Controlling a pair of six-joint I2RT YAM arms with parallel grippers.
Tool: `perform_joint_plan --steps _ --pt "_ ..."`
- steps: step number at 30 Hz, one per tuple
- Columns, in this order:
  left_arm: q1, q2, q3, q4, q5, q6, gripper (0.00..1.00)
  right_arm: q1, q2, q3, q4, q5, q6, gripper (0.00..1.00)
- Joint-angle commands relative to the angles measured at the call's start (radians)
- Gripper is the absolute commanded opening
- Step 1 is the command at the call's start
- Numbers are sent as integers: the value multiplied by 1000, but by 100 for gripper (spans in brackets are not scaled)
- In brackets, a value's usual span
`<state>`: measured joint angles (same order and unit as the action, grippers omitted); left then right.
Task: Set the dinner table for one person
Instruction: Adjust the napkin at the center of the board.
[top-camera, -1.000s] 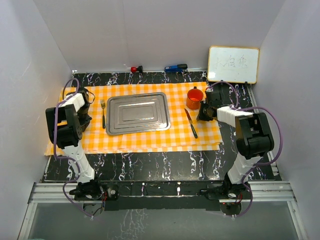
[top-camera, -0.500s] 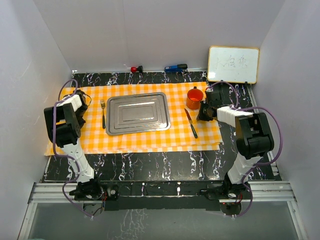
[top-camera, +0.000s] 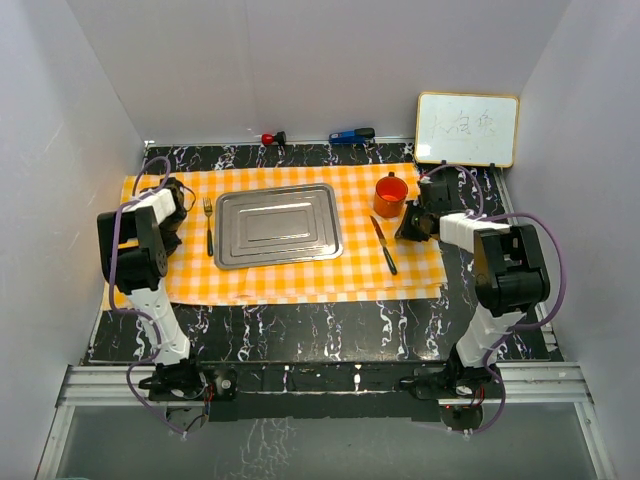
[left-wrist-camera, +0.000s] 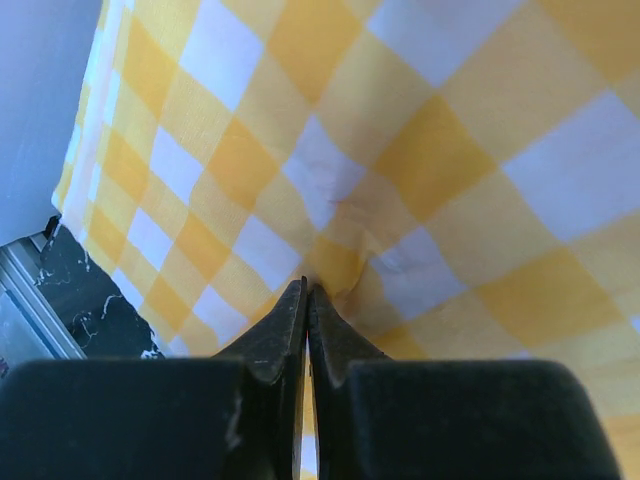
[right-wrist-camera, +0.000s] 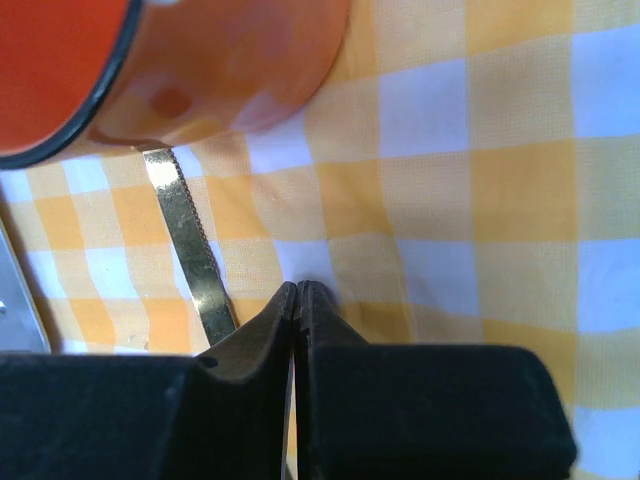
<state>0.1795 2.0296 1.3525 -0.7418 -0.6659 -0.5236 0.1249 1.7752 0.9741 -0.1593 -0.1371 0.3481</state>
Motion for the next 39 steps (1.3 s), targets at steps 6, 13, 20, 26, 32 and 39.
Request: perform_joint_plan --steps 6,13,20,26,32,39 --pt "-68 -85 9 84 268 -5 1 -117 58 -80 -110 211 -4 0" --pt "-69 -125 29 54 231 17 2 -175 29 -77 -152 285 0 0" --pt "-69 -104 19 60 241 13 2 -190 -22 -61 -211 362 -4 0" --pt "-69 -72 21 39 189 0 2 -194 -53 -66 -214 364 -4 0" --pt "-69 -48 28 12 139 -13 2 -194 -56 -77 -190 291 -5 0" --pt "-69 -34 20 10 140 -20 2 -193 -68 -110 -167 207 -4 0"
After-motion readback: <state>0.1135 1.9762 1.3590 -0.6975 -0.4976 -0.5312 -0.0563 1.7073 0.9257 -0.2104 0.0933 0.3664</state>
